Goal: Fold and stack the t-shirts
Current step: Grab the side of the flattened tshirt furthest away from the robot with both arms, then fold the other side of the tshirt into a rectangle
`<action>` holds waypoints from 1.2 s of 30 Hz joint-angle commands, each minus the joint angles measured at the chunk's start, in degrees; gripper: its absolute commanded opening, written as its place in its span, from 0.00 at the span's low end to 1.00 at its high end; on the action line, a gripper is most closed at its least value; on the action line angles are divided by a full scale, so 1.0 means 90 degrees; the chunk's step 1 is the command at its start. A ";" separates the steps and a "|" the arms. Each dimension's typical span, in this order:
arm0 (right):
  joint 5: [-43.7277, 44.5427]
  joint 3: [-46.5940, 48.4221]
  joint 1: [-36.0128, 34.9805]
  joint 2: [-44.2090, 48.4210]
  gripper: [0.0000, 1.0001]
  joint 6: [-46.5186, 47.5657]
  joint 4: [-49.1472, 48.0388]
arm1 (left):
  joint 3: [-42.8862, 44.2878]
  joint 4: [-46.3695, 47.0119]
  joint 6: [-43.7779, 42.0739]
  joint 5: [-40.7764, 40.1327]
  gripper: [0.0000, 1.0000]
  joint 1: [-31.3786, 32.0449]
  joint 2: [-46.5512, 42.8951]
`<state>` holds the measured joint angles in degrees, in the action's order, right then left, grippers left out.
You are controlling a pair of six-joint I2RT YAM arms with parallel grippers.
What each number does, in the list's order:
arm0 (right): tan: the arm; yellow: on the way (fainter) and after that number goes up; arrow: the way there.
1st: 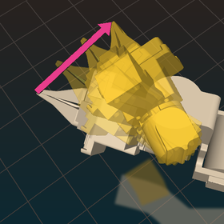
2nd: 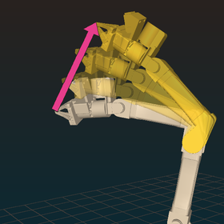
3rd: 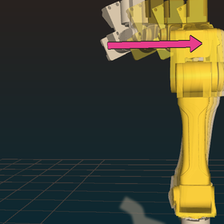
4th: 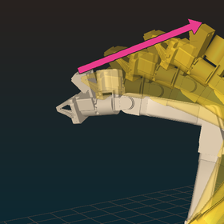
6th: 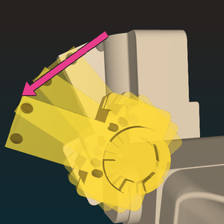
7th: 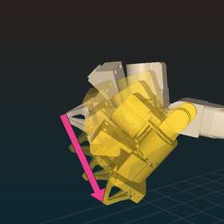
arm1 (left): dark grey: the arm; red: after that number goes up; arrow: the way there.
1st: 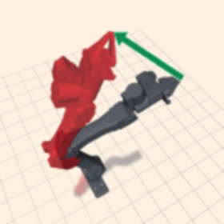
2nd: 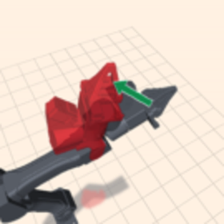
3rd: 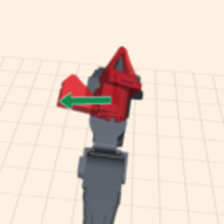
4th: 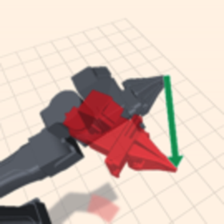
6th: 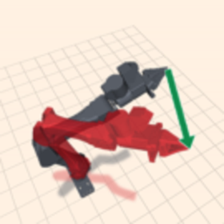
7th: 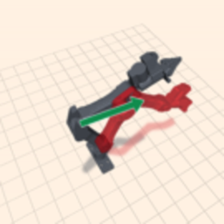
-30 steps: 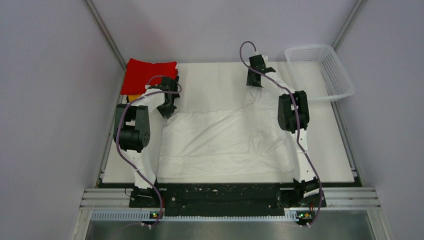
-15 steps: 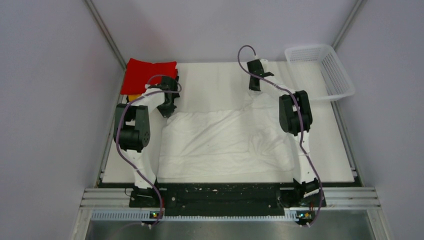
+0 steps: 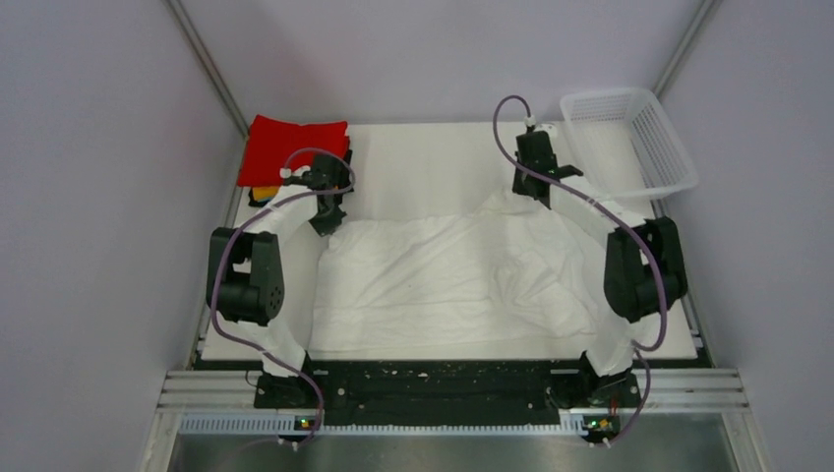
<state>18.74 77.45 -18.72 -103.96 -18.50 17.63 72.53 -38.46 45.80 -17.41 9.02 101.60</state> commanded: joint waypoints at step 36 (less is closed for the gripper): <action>-0.0931 -0.2685 -0.0323 0.5132 0.00 -0.0751 0.4410 | -0.2618 -0.0180 0.0944 -0.0455 0.00 0.0278 -0.2788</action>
<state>12.45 54.72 -20.91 -59.86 -23.70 54.52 49.82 -40.80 52.82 -21.28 11.42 77.36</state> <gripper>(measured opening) 0.009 0.016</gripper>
